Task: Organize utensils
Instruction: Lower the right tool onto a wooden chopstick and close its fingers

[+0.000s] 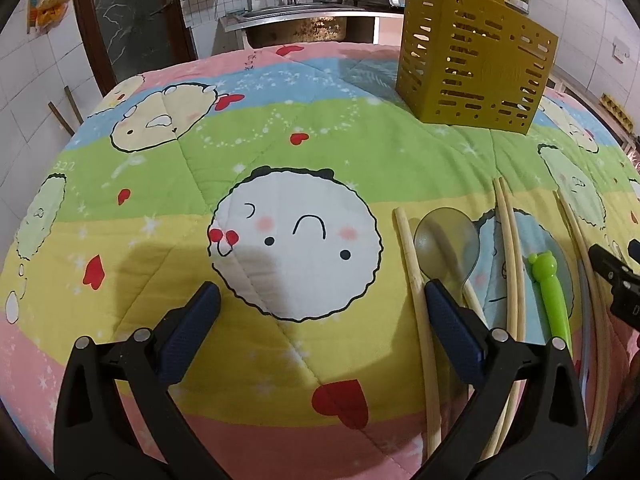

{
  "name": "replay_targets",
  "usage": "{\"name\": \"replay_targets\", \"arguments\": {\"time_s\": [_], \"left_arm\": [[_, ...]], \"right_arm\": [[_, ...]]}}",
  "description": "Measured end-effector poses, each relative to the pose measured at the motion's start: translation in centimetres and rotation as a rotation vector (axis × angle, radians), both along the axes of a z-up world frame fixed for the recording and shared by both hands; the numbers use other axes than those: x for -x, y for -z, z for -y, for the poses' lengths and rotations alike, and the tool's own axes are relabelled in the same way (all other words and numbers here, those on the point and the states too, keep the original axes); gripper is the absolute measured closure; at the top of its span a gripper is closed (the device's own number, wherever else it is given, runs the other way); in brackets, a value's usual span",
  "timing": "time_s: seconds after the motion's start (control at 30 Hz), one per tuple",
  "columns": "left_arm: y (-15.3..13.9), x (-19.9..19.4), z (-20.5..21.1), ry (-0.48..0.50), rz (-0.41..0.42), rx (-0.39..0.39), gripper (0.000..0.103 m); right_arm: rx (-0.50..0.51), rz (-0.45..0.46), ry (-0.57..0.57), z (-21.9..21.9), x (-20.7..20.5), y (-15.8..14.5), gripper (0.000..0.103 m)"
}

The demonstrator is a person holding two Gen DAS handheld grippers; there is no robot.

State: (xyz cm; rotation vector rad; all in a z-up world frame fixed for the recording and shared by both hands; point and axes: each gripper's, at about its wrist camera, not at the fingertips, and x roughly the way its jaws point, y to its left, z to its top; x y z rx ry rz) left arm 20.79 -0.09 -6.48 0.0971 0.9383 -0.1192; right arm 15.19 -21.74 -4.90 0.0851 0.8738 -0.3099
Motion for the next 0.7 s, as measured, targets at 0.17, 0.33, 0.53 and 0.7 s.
{"name": "replay_targets", "arguments": {"time_s": [0.17,0.33,0.53,0.7], "left_arm": [[0.0,-0.1,0.1,-0.008,-0.014,0.004,0.009],[-0.4,0.0,0.7,0.002,-0.023,0.011,0.028],[-0.7,0.6,1.8,0.021,-0.037,0.020,0.045],[-0.7,-0.1,2.1,0.000,-0.064,0.034,0.046]], "right_arm": [[-0.023,-0.015,-0.009,-0.1,-0.1,0.4,0.016],[-0.040,-0.023,-0.021,-0.4,-0.6,0.3,0.029],[-0.066,-0.032,-0.036,-1.0,-1.3,0.1,0.049],[-0.051,-0.043,-0.047,-1.4,-2.1,0.1,0.059]]}}
